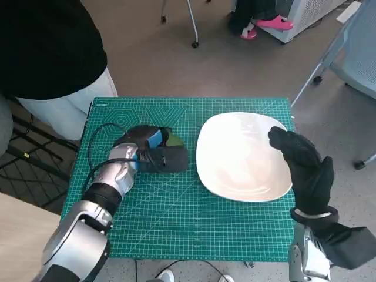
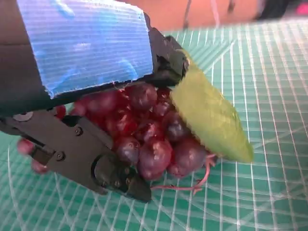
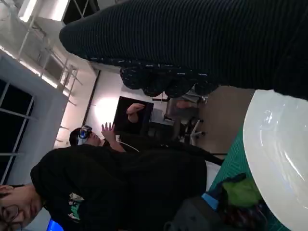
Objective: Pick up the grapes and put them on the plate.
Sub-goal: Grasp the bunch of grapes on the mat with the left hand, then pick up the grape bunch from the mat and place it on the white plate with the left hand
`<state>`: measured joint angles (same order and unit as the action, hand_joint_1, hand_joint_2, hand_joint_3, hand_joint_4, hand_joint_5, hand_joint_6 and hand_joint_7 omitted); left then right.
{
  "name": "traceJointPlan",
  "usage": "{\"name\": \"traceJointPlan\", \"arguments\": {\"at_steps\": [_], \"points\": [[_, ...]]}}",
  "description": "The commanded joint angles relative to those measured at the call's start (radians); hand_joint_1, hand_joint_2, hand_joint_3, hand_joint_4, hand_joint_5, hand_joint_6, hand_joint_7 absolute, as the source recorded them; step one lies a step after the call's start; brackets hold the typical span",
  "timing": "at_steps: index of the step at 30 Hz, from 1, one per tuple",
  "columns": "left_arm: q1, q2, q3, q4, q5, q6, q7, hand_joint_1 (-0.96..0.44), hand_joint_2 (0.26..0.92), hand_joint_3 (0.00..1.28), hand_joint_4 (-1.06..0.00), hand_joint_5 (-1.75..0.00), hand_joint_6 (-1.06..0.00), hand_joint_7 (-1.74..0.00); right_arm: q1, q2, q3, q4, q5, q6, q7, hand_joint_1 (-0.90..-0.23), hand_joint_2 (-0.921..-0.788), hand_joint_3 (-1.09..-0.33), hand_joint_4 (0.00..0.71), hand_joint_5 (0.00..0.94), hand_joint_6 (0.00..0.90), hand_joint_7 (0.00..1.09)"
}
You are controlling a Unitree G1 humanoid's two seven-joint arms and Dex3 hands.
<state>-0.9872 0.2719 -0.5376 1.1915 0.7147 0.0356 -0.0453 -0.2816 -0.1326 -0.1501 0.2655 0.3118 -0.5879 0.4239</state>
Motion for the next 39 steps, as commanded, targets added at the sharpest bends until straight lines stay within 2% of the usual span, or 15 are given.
{"name": "traceJointPlan", "arguments": {"at_steps": [1, 6, 17, 21, 25, 31, 39], "points": [[0.042, 0.004, -0.034, 0.009, 0.023, -0.002, -0.001, 0.08, 0.918, 0.24, -0.47, -1.46, -0.53, -0.97, 0.024, -0.005, -0.002, 0.005, 0.004, 0.015, 0.006, -0.604, -0.921, -0.883, 0.543, 0.001, 0.19, 0.53], [0.037, 0.004, -0.031, -0.003, 0.014, 0.007, -0.019, 0.01, 0.92, 0.25, -0.45, -1.55, -0.5, -1.14, 0.02, -0.004, -0.002, 0.008, 0.002, 0.015, 0.004, -0.604, -0.921, -0.883, 0.543, 0.001, 0.189, 0.53], [0.036, 0.009, -0.019, -0.024, 0.0, 0.01, -0.036, 0.0, 0.921, 0.27, -0.44, -1.58, -0.45, -1.19, 0.018, -0.001, -0.001, 0.011, 0.0, 0.012, 0.002, -0.604, -0.921, -0.884, 0.543, 0.001, 0.188, 0.53], [0.037, 0.014, -0.021, -0.032, -0.002, 0.009, -0.038, 0.0, 0.921, 0.29, -0.42, -1.55, -0.42, -1.28, 0.017, 0.0, -0.001, 0.012, -0.002, 0.01, 0.001, -0.604, -0.921, -0.883, 0.543, 0.001, 0.188, 0.53], [0.038, 0.019, -0.023, -0.038, -0.005, 0.006, -0.039, 0.01, 0.921, 0.29, -0.41, -1.6, -0.43, -1.23, 0.014, 0.001, 0.0, 0.017, -0.003, 0.009, 0.001, -0.604, -0.921, -0.883, 0.543, 0.001, 0.188, 0.53], [0.035, 0.02, -0.026, -0.039, -0.005, 0.01, -0.042, 0.0, 0.921, 0.3, -0.39, -1.5, -0.39, -1.39, 0.014, 0.002, 0.0, 0.018, -0.003, 0.007, 0.001, -0.606, -0.921, -0.884, 0.543, 0.001, 0.187, 0.53], [0.029, 0.028, -0.028, -0.051, -0.003, 0.013, -0.051, 0.0, 0.921, 0.25, -0.44, -1.54, -0.48, -1.2, 0.015, 0.003, 0.0, 0.015, -0.002, 0.008, -0.001, -0.607, -0.921, -0.884, 0.543, 0.001, 0.187, 0.54]]}}
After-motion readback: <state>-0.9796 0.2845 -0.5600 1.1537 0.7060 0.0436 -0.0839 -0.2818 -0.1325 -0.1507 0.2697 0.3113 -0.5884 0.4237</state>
